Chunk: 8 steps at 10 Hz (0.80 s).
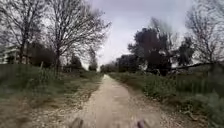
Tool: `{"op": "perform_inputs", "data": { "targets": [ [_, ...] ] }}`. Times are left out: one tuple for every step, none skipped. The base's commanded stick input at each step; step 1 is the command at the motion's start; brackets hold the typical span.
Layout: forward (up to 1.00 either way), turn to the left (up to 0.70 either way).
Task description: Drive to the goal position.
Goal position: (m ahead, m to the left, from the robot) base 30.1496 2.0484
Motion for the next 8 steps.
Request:
{"op": "perform_inputs", "data": {
  "targets": [
    [0.85, 0.00],
    [0.85, 0.00],
    [0.85, 0.00],
    [0.85, 0.00],
    [0.85, 0.00],
    [0.85, -0.31],
    [0.85, 0.00],
    [0.85, 0.00]
  ]
}}
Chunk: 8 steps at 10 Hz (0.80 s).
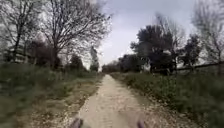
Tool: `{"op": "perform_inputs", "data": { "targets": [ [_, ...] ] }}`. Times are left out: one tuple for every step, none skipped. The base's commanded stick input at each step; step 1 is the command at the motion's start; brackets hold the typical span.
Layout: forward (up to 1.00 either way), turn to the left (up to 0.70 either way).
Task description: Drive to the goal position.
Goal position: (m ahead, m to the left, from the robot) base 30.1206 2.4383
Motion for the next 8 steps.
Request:
{"op": "perform_inputs", "data": {
  "targets": [
    [0.85, 0.00],
    [0.85, 0.00],
    [0.85, 0.00],
    [0.85, 0.00],
    [0.85, 0.00],
    [0.85, 0.00],
    [0.85, 0.00],
    [0.85, -0.20]
  ]
}}
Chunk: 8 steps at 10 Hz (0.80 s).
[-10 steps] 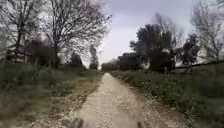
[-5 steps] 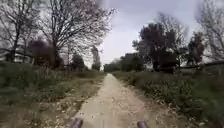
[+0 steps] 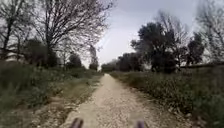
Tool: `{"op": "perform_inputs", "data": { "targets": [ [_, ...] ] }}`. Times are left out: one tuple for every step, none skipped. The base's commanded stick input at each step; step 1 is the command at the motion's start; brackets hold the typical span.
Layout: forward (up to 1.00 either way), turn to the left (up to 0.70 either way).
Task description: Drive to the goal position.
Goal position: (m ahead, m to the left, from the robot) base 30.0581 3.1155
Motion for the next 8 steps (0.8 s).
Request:
{"op": "perform_inputs", "data": {
  "targets": [
    [0.85, -0.34],
    [0.85, -0.10],
    [0.85, 0.00],
    [0.85, 0.00],
    [0.85, 0.00],
    [0.85, 0.00],
    [0.85, 0.00],
    [0.85, 0.00]
  ]
}}
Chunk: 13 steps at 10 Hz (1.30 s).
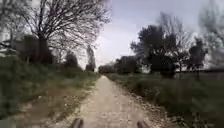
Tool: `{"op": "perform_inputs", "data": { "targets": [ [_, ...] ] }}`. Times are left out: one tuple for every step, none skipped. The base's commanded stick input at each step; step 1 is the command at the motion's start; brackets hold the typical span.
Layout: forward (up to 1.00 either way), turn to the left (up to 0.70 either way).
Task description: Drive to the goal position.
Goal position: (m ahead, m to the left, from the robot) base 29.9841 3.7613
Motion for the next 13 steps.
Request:
{"op": "perform_inputs", "data": {
  "targets": [
    [0.85, 0.00],
    [0.85, 0.00],
    [0.85, -0.15],
    [0.85, -0.26],
    [0.85, -0.09],
    [0.85, 0.00],
    [0.85, 0.00],
    [0.85, 0.00],
    [0.85, 0.00],
    [0.85, 0.00],
    [0.85, 0.00],
    [0.85, 0.00],
    [0.85, 0.00]
  ]
}}
